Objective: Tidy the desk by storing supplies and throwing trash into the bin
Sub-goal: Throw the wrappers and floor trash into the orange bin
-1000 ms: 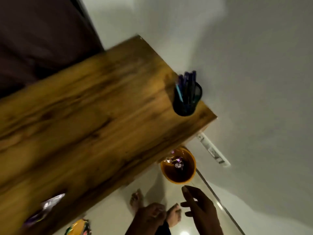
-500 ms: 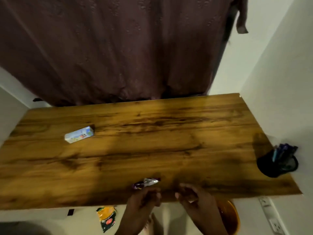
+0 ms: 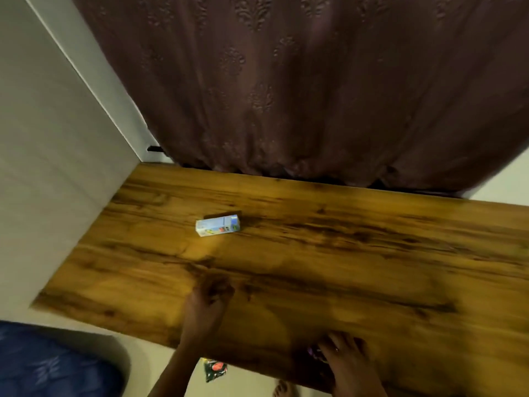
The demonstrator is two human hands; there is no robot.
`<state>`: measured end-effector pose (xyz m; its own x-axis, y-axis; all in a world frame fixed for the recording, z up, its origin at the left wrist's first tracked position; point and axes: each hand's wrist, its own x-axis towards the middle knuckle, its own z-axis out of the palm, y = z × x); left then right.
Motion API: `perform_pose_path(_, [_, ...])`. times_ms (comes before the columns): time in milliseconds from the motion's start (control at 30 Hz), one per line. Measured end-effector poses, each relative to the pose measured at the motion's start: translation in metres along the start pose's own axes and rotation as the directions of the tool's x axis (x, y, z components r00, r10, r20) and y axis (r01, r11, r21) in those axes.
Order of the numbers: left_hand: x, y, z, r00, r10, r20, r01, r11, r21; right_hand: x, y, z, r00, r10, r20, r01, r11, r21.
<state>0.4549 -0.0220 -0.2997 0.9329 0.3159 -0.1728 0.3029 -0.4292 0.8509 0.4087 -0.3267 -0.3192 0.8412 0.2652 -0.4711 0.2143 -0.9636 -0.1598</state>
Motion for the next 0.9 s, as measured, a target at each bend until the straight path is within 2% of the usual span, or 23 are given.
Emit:
perform_pose_path(67, [0.038,-0.009,-0.01,0.99,0.117,-0.073,-0.103,0.98,0.169,0.008,-0.002,-0.002,0.999,-0.03,0.02,0.03,0.999,-0.009])
perform_pose_path(100, [0.058,-0.012,-0.013,0.981,0.173,-0.085,-0.145,0.954,0.262,0.009,-0.001,-0.002,0.995,-0.056,-0.083,0.052,0.998,-0.048])
perform_pose_path(133, [0.078,-0.014,-0.016,0.969,0.231,-0.085,-0.191,0.923,0.335,0.01,0.004,0.002,0.998,-0.047,-0.031,0.048,0.999,0.007])
perform_pose_path(200, [0.112,-0.008,-0.019,0.953,0.299,-0.052,-0.24,0.847,0.474,0.008,0.004,0.02,0.986,-0.047,-0.158,0.057,0.997,0.06])
perform_pose_path(300, [0.15,0.005,-0.017,0.967,0.256,0.007,-0.193,0.713,0.674,0.006,-0.002,0.018,0.953,-0.025,-0.302,0.05,0.996,0.078])
perform_pose_path(400, [0.18,0.009,-0.011,0.973,0.223,0.063,-0.195,0.64,0.743,0.008,-0.005,0.005,0.954,0.042,-0.297,0.026,0.974,0.223])
perform_pose_path(467, [0.194,0.01,-0.007,0.976,0.195,0.102,-0.204,0.633,0.747,0.006,0.003,0.011,0.953,0.052,-0.297,0.06,0.932,0.357])
perform_pose_path(533, [0.196,0.009,0.001,0.981,0.162,0.109,-0.187,0.63,0.754,-0.001,0.014,0.012,0.918,0.103,-0.382,0.083,0.893,0.442])
perform_pose_path(600, [0.187,0.008,0.009,0.976,0.198,0.096,-0.2,0.616,0.762,-0.013,0.016,0.004,0.854,0.185,-0.486,0.155,0.802,0.577])
perform_pose_path(633, [0.179,0.009,0.015,0.968,0.229,0.102,-0.225,0.611,0.759,-0.022,0.017,-0.002,0.825,0.267,-0.498,0.15,0.746,0.649])
perform_pose_path(700, [0.155,0.018,0.027,0.964,0.234,0.127,-0.247,0.607,0.755,-0.046,0.024,-0.011,0.814,0.358,-0.457,0.14,0.643,0.753])
perform_pose_path(767, [0.126,0.032,0.038,0.974,0.172,0.145,-0.225,0.713,0.664,-0.069,0.032,-0.008,0.795,0.431,-0.428,0.109,0.592,0.799])
perform_pose_path(833, [0.089,0.049,0.057,0.97,0.134,0.205,-0.218,0.854,0.472,-0.094,0.044,-0.004,0.756,0.499,-0.422,0.089,0.561,0.823])
perform_pose_path(900, [0.044,0.068,0.079,0.95,0.101,0.294,-0.187,0.942,0.28,-0.119,0.054,0.001,0.712,0.583,-0.391,0.054,0.51,0.858])
